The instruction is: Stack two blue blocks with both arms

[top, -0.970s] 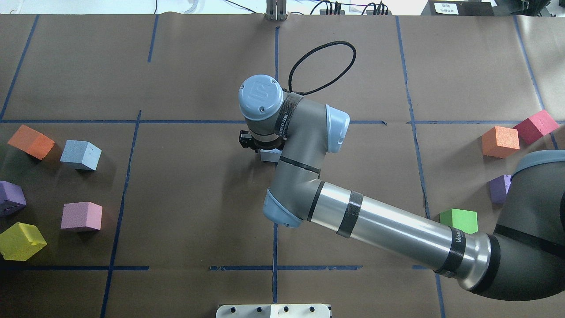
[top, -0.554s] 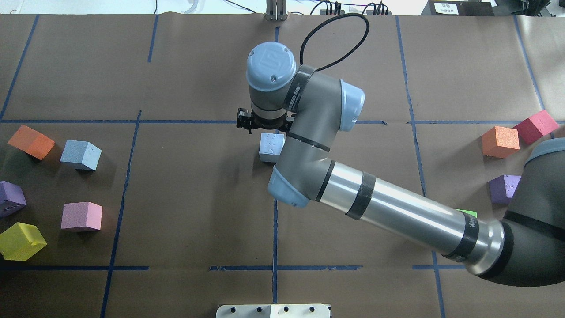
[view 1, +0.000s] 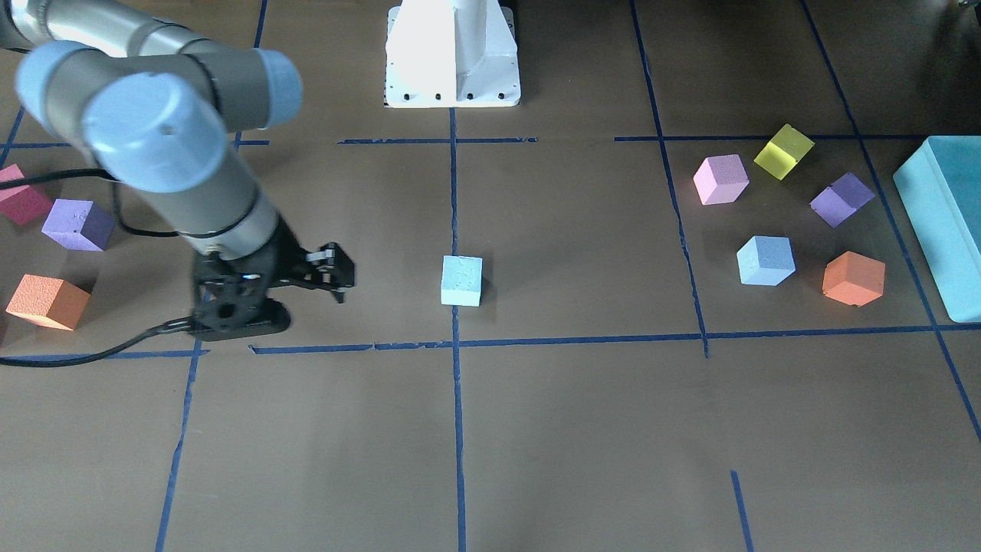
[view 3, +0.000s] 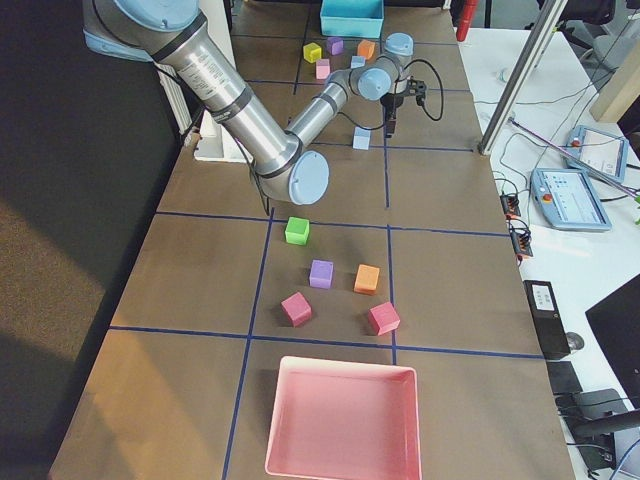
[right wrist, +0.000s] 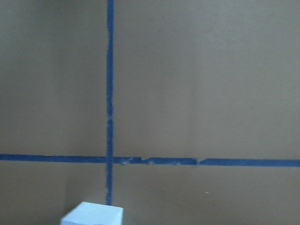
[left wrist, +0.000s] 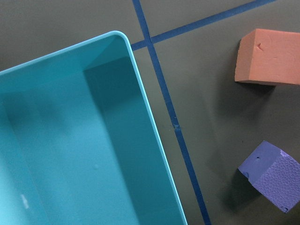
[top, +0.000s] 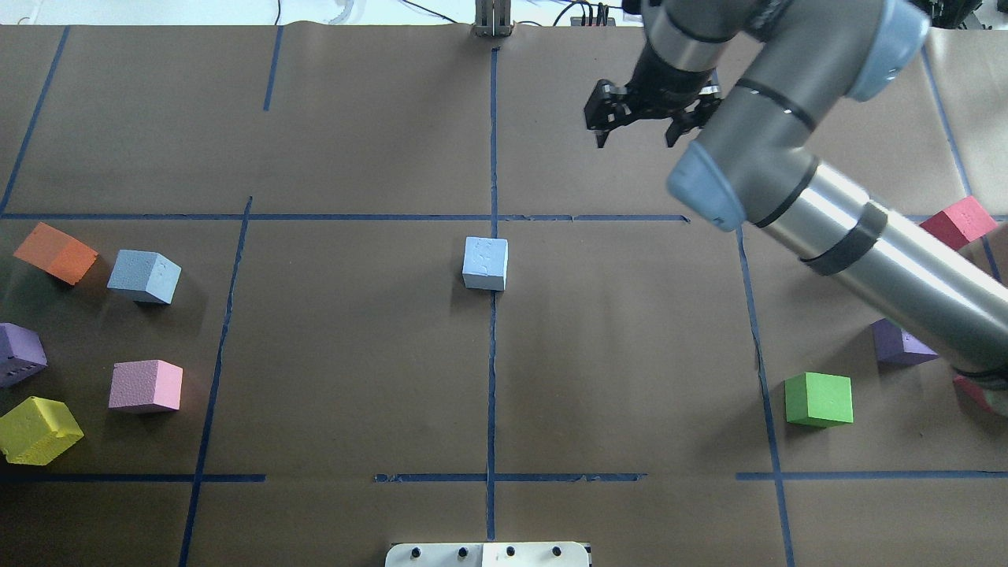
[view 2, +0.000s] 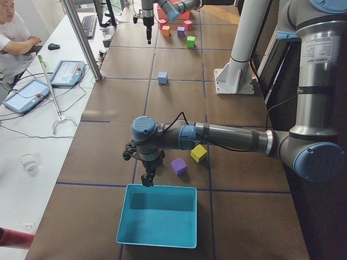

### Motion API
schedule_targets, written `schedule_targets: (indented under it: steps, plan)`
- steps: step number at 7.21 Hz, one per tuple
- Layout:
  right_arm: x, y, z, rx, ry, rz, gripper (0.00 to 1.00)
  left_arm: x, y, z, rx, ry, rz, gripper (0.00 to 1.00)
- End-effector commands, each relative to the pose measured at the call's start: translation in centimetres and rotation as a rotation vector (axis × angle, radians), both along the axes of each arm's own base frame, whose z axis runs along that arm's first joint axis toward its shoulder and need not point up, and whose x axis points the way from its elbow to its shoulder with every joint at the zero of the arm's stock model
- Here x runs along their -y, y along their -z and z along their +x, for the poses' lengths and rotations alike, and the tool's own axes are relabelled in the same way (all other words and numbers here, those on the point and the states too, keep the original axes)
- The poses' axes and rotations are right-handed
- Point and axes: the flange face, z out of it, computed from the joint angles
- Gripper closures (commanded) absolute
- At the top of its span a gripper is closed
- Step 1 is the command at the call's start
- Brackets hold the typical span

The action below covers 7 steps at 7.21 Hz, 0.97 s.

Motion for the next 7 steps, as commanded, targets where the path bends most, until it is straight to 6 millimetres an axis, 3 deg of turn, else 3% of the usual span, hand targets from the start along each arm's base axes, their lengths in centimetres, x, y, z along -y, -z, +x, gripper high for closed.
schedule_targets:
  steps: [1,3,4,5,6,7]
  plan:
    - [-1.0,-10.6,16.3,-0.067,0.134,0.156,0.00,2.1,2.3,0.1,-0.008,0.004,0.107,0.00]
    - [-4.8,-22.9,28.7,-0.070,0.236,0.216,0.00,2.0,1.1,0.5,-0.069,0.066,-0.001,0.00]
    - [-8.7,-29.5,35.1,-0.085,0.259,0.224,0.00,1.3,0.9,0.9,-0.134,0.140,-0.093,0.00]
    - [-13.5,-35.3,39.5,-0.087,0.273,0.207,0.00,1.2,1.3,0.9,-0.134,0.148,-0.095,0.00]
    - [-17.8,-39.3,42.4,-0.086,0.244,0.152,0.00,2.0,2.2,1.0,-0.133,0.175,-0.104,0.00]
    - [-19.8,-40.7,42.8,-0.082,0.220,0.105,0.00,2.7,4.1,1.1,-0.140,0.216,-0.089,0.00]
